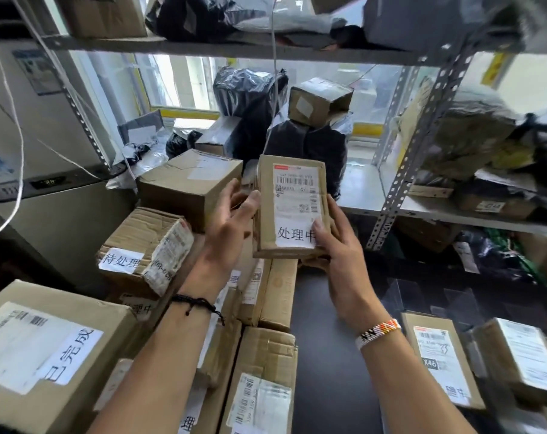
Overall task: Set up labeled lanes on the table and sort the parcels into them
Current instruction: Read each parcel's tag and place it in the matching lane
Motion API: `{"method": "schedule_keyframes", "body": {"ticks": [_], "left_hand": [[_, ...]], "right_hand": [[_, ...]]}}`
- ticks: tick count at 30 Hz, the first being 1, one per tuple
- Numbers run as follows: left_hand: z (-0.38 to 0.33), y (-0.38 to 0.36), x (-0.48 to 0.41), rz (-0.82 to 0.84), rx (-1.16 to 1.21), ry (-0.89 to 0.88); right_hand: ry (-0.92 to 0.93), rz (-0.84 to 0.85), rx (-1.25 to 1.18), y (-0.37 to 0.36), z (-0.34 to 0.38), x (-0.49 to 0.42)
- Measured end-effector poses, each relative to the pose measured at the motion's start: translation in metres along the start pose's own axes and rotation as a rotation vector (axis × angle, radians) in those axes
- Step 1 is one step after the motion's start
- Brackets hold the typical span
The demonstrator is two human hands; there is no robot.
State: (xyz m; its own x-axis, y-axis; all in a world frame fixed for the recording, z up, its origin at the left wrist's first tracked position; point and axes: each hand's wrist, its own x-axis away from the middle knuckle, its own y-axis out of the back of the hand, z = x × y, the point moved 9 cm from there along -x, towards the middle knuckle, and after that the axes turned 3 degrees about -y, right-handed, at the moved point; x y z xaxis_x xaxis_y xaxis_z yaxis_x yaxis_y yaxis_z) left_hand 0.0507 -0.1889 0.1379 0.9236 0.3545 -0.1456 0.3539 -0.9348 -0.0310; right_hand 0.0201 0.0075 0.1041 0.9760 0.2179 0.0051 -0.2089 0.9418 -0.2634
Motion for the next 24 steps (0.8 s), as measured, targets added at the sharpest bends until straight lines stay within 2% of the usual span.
{"method": "schedule_keyframes", "body": {"ticks": [4,9,18,24], "left_hand": [[0.007,-0.061,0.015,0.202,0.176,0.079],[0.01,-0.122,0.039,0.265,0.226,0.033],[0.016,-0.205,0.072,0.357,0.259,0.07],[0.035,-0.254,0.104,0.376,0.276,0.152]], "right_hand": [[0.062,-0.007,0.049,0.038,0.026,0.026],[0.09,-0.066,0.085,0.095,0.044,0.058],[0.121,-0.133,0.131,0.168,0.067,0.096],[0.116,-0.219,0.501,0.229,0.08,0.114]]}}
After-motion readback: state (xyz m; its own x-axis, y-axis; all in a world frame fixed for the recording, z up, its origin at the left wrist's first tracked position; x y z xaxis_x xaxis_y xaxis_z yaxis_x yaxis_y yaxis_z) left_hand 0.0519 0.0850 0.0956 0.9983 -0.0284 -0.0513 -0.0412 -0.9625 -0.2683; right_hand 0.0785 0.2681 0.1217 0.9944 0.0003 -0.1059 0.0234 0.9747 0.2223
